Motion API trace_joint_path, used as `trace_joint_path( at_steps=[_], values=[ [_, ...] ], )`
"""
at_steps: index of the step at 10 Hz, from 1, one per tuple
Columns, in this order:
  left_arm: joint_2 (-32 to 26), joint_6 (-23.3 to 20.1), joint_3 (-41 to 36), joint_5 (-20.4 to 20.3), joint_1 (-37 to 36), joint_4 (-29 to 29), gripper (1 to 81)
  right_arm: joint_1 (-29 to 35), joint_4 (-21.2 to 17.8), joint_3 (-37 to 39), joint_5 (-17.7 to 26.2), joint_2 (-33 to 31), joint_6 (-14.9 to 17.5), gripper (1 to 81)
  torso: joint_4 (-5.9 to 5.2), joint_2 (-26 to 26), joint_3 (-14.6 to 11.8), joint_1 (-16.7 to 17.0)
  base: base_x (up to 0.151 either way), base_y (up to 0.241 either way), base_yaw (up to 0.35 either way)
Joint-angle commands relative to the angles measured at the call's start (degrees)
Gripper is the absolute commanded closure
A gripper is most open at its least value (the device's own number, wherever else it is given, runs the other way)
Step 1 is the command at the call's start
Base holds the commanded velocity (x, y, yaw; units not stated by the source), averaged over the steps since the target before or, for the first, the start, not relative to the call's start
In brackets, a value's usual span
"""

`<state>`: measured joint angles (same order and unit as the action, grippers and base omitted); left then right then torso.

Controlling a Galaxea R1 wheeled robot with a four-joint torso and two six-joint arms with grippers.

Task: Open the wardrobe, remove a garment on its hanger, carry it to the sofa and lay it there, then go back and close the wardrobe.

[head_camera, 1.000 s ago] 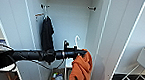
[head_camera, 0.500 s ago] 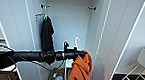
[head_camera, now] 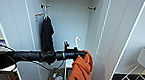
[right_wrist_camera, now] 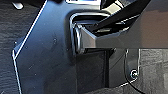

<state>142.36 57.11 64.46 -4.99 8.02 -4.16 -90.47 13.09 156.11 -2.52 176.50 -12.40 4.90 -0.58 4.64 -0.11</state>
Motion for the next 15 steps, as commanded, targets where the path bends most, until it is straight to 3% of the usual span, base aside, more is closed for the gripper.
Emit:
trace_joint_path(
  at_steps=[1, 5, 9, 15],
  values=[
    [-1.01, -0.16, -2.67, -5.65, -11.14, -1.56, 81.1, 1.64, 0.09, -0.47, 3.05, 0.29, 0.18, 1.0, 0.0, 0.0, 0.0, 0.0, 0.0, 0.0, -0.185],
    [-4.97, -0.08, -5.65, -4.16, -11.14, -2.35, 81.1, 1.56, 0.09, -1.43, 2.17, -2.86, 0.26, 1.0, 0.0, 0.0, 0.0, -0.02, 0.0, 0.0, -0.189],
    [-7.43, -0.07, -8.47, -2.14, -10.61, -2.35, 81.1, -0.29, 0.01, -10.91, 1.91, -12.18, 0.27, 1.0, 0.0, 0.0, 0.0, -0.02, 0.0, 0.0, -0.191],
    [-8.76, -0.16, -10.32, -0.9, -9.2, -3.3, 81.1, -2.4, -0.52, -14.87, 0.85, -15.8, -0.08, 1.0, 0.0, 0.0, 0.0, -0.02, 0.0, 0.0, -0.197]
  ],
)
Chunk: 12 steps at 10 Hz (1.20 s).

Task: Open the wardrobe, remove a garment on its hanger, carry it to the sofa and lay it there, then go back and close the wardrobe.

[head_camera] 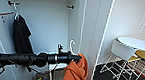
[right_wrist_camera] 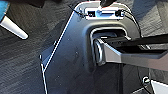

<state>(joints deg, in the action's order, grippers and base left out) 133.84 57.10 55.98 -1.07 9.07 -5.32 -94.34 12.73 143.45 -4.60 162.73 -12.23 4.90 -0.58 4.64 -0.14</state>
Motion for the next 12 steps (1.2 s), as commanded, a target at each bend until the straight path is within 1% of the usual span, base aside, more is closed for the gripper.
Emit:
trace_joint_path(
  at_steps=[1, 7, 8, 9, 10, 12],
  values=[
    [-0.15, -0.15, -1.75, -4.82, -10.25, -2.42, 81.1, 1.65, -0.25, -2.66, 2.93, -2.12, -0.35, 1.0, 0.0, 0.0, 0.0, 0.0, 0.0, 0.0, -0.199],
    [-0.06, -0.14, -1.84, -4.38, -10.25, -2.95, 81.1, 2.0, -0.25, -2.83, 2.75, -0.54, -0.69, 1.0, 0.0, 0.0, 0.0, 0.0, 0.0, 0.0, -0.207],
    [-0.06, -0.06, -1.84, -4.38, -10.25, -2.95, 81.1, 1.39, -0.25, -2.92, 2.06, -0.45, -0.61, 1.0, 0.0, 0.0, 0.0, 0.0, 0.0, 0.0, -0.212],
    [-0.23, -0.06, -1.84, -4.38, -10.17, -3.03, 81.1, 0.77, -0.33, -2.57, -0.66, -0.19, -0.6, 1.0, 0.0, 0.0, 0.0, 0.0, 0.0, 0.0, -0.212],
    [-0.5, -0.06, -1.84, -4.38, -10.17, -3.03, 81.1, 0.77, -0.33, -2.66, -1.55, -0.45, -0.78, 1.0, 0.0, 0.0, 0.0, 0.0, 0.0, 0.0, -0.212],
    [-0.41, -0.06, -2.01, -4.38, -10.16, -3.03, 81.1, 0.77, 0.46, -2.83, -1.73, -0.63, -0.69, 1.0, 0.0, -0.02, 0.0, 0.02, 0.0, 0.0, -0.213]
  ],
)
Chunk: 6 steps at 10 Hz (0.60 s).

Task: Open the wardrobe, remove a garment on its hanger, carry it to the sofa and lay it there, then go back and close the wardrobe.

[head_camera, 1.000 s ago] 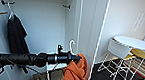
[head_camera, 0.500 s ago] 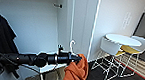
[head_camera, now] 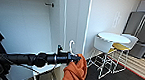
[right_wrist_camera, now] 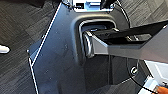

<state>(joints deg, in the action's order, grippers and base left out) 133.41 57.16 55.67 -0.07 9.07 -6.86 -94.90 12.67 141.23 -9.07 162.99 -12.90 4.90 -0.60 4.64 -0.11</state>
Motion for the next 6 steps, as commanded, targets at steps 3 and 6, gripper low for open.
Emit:
trace_joint_path(
  at_steps=[3, 6],
  values=[
    [-0.08, -0.21, -2.15, -5.29, -10.25, -1.93, 81.1, 1.07, 0.43, -0.79, 2.74, -0.45, -0.02, 1.0, 0.0, 0.0, 0.0, 0.0, 0.0, 0.0, -0.212],
    [0.1, -0.21, -2.23, -4.59, -10.25, -2.1, 81.1, 1.25, 0.52, -0.17, 2.83, -0.18, -0.02, 1.0, 0.0, 0.02, 0.0, -0.02, 0.0, 0.0, -0.213]
  ],
)
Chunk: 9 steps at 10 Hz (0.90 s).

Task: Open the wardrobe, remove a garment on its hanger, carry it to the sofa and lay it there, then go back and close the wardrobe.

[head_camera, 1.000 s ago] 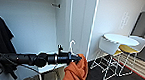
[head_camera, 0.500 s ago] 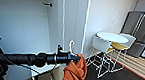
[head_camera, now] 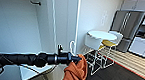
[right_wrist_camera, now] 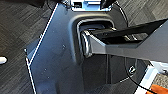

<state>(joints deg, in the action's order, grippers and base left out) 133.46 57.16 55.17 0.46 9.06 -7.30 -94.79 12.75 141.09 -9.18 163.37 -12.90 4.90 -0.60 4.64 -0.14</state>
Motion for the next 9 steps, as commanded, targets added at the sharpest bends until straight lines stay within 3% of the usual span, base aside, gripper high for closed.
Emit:
trace_joint_path(
  at_steps=[1, 9],
  values=[
    [0.06, -0.21, -1.91, -5.12, -10.16, -1.84, 81.1, 1.14, 0.52, -0.04, 3.02, -0.56, 0.06, 1.0, 0.0, 0.02, 0.0, 0.0, 0.0, 0.0, -0.213],
    [1.9, -0.21, -2.08, -4.15, -10.15, -2.45, 81.1, 1.41, 0.61, 1.98, 3.38, 1.11, 0.07, 1.0, 0.0, 0.0, -0.02, 0.02, 0.0, 0.0, -0.213]
  ],
)
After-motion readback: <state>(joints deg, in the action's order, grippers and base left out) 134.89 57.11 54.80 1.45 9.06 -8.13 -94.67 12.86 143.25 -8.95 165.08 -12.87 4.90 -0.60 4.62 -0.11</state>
